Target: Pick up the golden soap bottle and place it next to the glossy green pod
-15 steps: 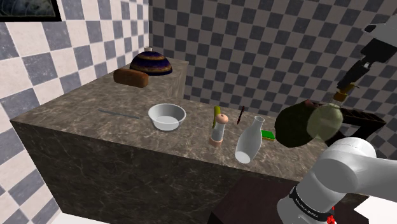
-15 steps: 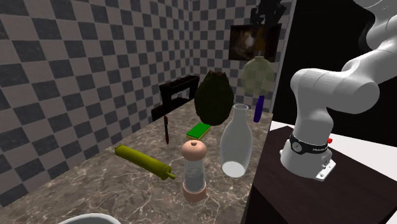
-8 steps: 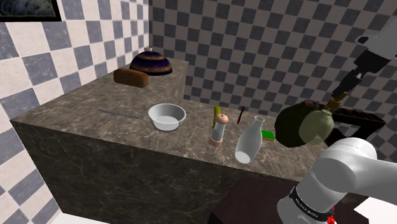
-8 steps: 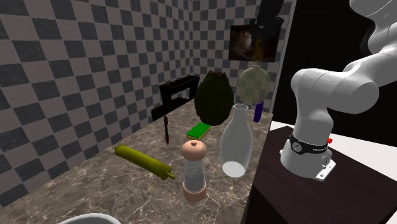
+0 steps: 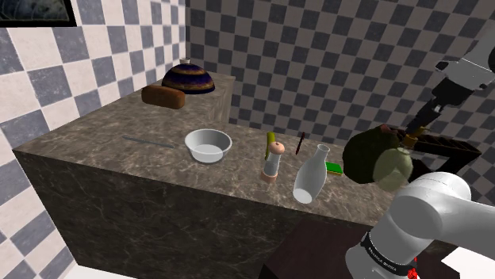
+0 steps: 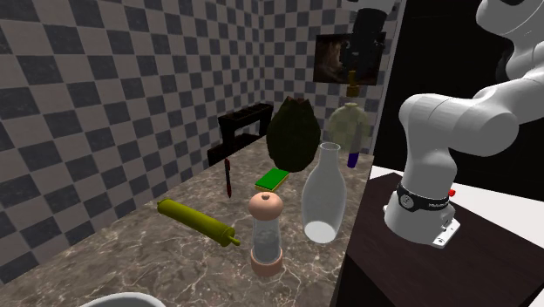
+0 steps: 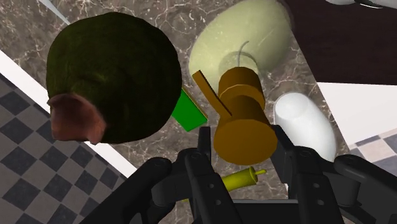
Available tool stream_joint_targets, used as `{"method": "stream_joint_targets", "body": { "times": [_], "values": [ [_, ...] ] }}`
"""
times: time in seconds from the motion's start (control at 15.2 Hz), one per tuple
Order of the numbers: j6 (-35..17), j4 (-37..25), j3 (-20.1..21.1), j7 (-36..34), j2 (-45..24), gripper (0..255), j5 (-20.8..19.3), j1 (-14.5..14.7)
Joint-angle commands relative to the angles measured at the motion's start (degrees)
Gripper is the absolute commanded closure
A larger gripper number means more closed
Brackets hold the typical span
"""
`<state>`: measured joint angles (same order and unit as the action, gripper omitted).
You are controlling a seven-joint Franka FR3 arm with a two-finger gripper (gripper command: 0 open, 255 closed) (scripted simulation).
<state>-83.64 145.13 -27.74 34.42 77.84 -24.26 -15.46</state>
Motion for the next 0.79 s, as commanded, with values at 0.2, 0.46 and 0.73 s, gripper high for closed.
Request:
{"method": "stream_joint_targets", "body": {
  "times": [0.2,0.46,0.73],
  "values": [
    [-2.2,4.5,-1.8,0.2,2.3,255,-1.8,-1.2],
    [-3.8,7.8,-3.4,0.3,4.0,255,-3.3,-2.3],
    [-5.4,11.1,-5.2,0.6,5.6,255,-5.0,-3.4]
  ]
}}
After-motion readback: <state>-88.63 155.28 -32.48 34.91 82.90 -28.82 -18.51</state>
